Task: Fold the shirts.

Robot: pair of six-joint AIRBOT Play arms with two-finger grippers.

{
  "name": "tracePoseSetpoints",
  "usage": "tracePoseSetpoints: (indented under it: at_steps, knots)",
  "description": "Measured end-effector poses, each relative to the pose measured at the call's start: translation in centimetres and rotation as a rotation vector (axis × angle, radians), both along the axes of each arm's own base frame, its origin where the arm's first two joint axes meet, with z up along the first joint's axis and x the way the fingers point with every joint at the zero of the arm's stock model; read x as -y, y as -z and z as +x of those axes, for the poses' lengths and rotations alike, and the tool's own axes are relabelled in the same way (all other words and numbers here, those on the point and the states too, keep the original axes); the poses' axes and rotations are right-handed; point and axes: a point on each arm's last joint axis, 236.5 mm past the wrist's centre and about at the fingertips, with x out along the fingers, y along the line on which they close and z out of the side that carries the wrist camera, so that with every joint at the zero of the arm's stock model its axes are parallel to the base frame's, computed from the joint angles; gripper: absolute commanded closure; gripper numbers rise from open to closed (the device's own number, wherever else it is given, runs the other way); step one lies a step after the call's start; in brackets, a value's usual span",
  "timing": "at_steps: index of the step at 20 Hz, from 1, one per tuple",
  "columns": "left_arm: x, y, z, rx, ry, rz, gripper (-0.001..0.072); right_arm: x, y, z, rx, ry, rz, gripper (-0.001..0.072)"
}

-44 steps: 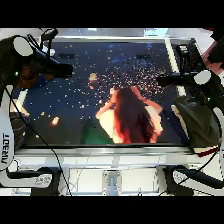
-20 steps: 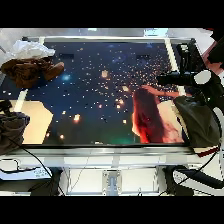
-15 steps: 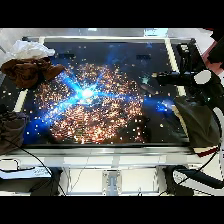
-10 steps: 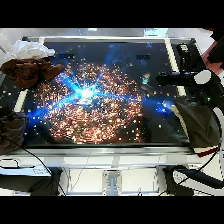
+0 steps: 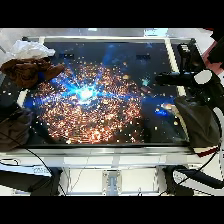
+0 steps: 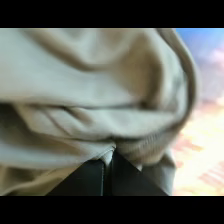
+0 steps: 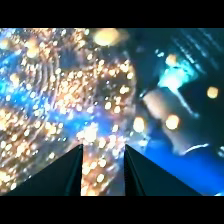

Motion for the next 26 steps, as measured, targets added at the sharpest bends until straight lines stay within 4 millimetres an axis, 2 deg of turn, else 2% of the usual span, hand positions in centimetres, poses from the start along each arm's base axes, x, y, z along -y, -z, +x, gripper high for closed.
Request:
tracePoseSetpoints:
  at_steps: [3, 5, 7, 9, 11, 13, 14, 15, 16, 17, 18, 20, 22, 25, 26]
  knots:
    - [8.5, -1.4, 4.2, 0.111, 0.143, -0.197, 0.0697, -0.6, 0.8, -1.3, -0.061, -0.031, 0.007, 0.0404]
    - [15.4, -2.4, 6.3, 0.153, 0.286, -0.292, 0.0697, -1.0, 1.5, -2.4, -0.113, -0.061, 0.01, 0.0404]
    - [23.1, -3.1, 7.1, 0.165, 0.465, -0.354, 0.0698, -1.4, 2.0, -3.4, -0.155, -0.085, 0.013, 0.0404]
    - [30.9, -3.5, 6.8, 0.176, 0.651, -0.385, 0.0698, -1.6, 2.3, -4.0, -0.183, -0.101, 0.015, 0.0403]
    - [38.2, -3.7, 5.7, 0.197, 0.818, -0.395, 0.0698, -1.7, 2.5, -4.4, -0.199, -0.11, 0.015, 0.0403]
    - [44.7, -3.9, 3.9, 0.228, 0.961, -0.399, 0.0696, -1.7, 2.6, -4.6, -0.205, -0.113, 0.012, 0.0403]
    - [47.1, -3.9, 3.1, 0.245, 1.013, -0.398, 0.0696, -1.7, 2.7, -4.6, -0.208, -0.114, 0.008, 0.0403]
    - [49.4, -4.1, 2.4, 0.268, 1.061, -0.394, 0.0663, -1.6, 2.7, -4.7, -0.21, -0.115, 0.003, 0.0402]
    - [51.0, -4.4, 2.0, 0.295, 1.099, -0.388, 0.0394, -1.5, 2.8, -4.7, -0.213, -0.115, -0.003, 0.0402]
    - [52.3, -5.1, 2.1, 0.33, 1.129, -0.378, 0.0065, -1.4, 2.9, -4.8, -0.216, -0.117, -0.008, 0.0401]
    - [53.1, -6.0, 2.5, 0.367, 1.155, -0.361, 0.0002, -1.4, 2.9, -4.8, -0.217, -0.117, -0.01, 0.0401]
    - [53.1, -8.6, 4.7, 0.452, 1.201, -0.279, 0.0001, -1.3, 3.0, -4.8, -0.217, -0.117, -0.016, 0.0401]
    - [50.4, -11.1, 8.3, 0.51, 1.215, -0.101, 0.0003, -1.2, 3.0, -4.9, -0.218, -0.116, -0.02, 0.0401]
    - [41.9, -14.1, 15.3, 0.56, 1.058, 0.236, 0.0006, -1.1, 3.1, -4.9, -0.219, -0.117, -0.023, 0.0401]
    - [39.3, -14.7, 16.8, 0.564, 0.989, 0.295, 0.0006, -1.1, 3.1, -4.9, -0.219, -0.117, -0.022, 0.0401]
